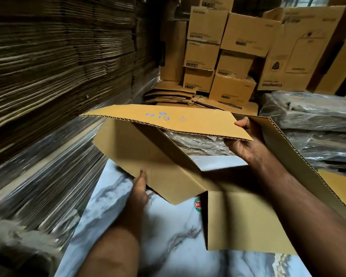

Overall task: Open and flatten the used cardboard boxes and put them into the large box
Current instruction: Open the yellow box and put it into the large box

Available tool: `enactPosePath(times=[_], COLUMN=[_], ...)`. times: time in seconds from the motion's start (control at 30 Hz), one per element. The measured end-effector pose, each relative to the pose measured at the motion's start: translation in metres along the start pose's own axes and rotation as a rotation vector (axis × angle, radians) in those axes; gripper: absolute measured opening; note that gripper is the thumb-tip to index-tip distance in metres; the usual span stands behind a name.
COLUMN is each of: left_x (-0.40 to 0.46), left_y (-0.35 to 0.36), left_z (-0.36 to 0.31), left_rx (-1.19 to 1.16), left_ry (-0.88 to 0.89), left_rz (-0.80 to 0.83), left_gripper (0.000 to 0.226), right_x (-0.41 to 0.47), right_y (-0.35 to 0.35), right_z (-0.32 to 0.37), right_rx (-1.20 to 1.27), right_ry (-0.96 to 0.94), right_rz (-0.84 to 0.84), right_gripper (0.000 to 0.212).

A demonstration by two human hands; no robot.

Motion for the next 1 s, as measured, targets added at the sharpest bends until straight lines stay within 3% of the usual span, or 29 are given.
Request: enactPosePath(times=[0.17,0.3,0.33,0.43,0.47,0.57,0.63,0.7,0.83,1.0], left_x=[-0.001,-0.011,-0.013,-0.020,-0.030,-0.055,-0.070,-0.077,-0.104,-0.133], left_y=[0.006,0.007,0.006,0.012,0.017,0.031,0.036,0.032,0.013,-0.006], left_z=[-0.006,-0.001,0.002,0.006,0.005,0.004,0.005,0.012,0.038,0.073], left_rx=[0.020,0.081,0.110,0.155,0.160,0.218,0.226,0.206,0.298,0.253], left_ry=[0.049,0.038,0.013,-0.067,-0.101,-0.131,-0.137,-0.158,-0.197,-0.283], left_rz=[0.124,0.197,0.213,0.322,0.358,0.427,0.459,0.460,0.450,0.466], left_gripper=[0.035,0.034,0.041,0.086,0.090,0.049,0.035,0.036,0.060,0.078], right_x=[-0.005,-0.015,-0.017,-0.022,-0.023,-0.023,-0.028,-0.041,-0.073,-0.111], right_y=[-0.013,-0.018,-0.016,-0.019,-0.022,-0.050,-0.065,-0.086,-0.125,-0.143], right_z=[-0.002,-0.024,-0.034,-0.063,-0.071,-0.089,-0.106,-0.125,-0.139,-0.150], right_rx=[-0.114,-0.320,-0.352,-0.358,-0.371,-0.536,-0.677,-0.860,-1.220,-1.353], right_ry=[-0.032,-0.031,-0.017,0.034,0.058,0.134,0.226,0.331,0.404,0.455], right_rz=[-0.214,-0.443,-0.454,-0.495,-0.524,-0.673,-0.685,-0.678,-0.792,-0.747], right_gripper=[0.099,0.013,0.007,0.009,0.008,0.014,0.015,0.022,0.027,0.017])
Point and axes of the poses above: each hand's wrist, its own x-axis towards the middle knuckle, its own y-axis out of the palm, z = x × y, the point moved 10 cm from there along x, towards the middle knuckle, and after that the axes turned 13 degrees about -x, right-handed, at the moved point
